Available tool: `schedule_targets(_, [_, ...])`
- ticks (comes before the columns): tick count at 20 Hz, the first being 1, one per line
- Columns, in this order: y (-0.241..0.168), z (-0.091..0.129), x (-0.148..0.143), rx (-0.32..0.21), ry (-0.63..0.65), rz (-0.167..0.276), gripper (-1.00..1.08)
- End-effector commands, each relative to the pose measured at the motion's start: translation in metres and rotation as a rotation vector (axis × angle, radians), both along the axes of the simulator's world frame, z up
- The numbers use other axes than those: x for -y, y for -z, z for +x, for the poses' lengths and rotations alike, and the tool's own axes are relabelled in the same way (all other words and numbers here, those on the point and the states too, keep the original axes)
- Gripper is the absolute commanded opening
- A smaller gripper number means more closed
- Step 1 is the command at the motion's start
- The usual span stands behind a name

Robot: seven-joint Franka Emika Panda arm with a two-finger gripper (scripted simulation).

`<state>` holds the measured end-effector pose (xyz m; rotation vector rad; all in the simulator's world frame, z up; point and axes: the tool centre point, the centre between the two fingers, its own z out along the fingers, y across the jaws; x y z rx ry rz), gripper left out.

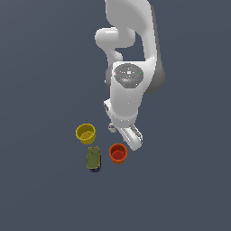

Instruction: Pick up a designated object from a clutter of objects.

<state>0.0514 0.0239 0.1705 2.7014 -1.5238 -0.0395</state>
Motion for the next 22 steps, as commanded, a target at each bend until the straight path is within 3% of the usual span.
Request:
schedule_targets(1, [0.009,0.002,0.000,-0.001,0.063,-0.007,0.28])
schedule_targets(13, [0.049,0.006,0.003,0.000,0.344,-0.044,0.28])
schedule_targets(22, [0.066,0.007,0.004,0.003,0.461,-0.061,0.28])
